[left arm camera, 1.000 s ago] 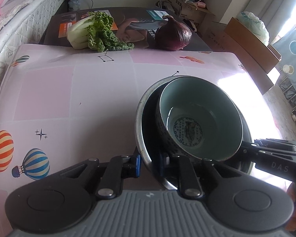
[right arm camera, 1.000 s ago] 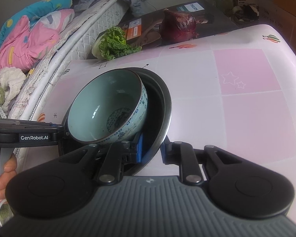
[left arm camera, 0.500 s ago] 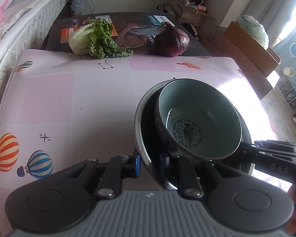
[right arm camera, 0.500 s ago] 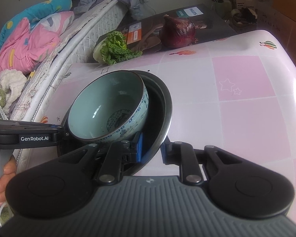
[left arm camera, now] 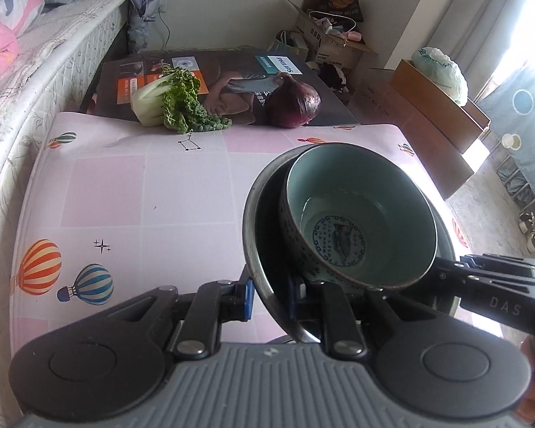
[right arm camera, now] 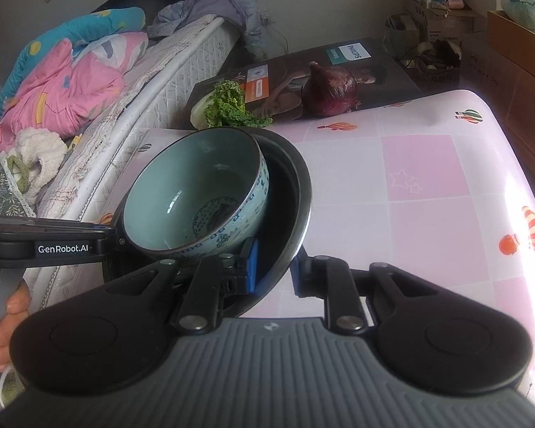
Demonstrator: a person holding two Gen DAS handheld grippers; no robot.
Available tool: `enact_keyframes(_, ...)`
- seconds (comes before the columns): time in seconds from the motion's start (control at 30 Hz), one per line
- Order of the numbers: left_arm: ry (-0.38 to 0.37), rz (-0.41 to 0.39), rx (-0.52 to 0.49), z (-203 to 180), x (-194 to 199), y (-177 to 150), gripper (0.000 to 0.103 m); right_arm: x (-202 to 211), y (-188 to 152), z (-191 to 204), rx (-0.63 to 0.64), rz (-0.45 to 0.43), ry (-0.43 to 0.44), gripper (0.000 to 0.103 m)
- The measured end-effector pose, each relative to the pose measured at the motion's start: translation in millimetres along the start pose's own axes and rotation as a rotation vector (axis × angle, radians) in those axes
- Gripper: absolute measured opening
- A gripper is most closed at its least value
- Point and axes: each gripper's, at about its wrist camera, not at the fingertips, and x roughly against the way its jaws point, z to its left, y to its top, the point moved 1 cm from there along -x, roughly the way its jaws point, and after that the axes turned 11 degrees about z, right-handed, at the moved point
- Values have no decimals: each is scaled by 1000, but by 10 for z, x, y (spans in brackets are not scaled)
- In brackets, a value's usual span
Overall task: Organize plates and bowls
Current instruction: 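Lift the steel bowl with the teal bowl and carry it toward the plates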
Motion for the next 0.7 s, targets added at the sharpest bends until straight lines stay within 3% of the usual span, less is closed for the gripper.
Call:
enact_keyframes(0.33,-22,5,30,3,351,-614,17,401,-603,282,-23,32,10,18)
enact_keyframes(0.7,-20,76,36,25,200,-1183,16,309,-1402,282,-91,129,33,18)
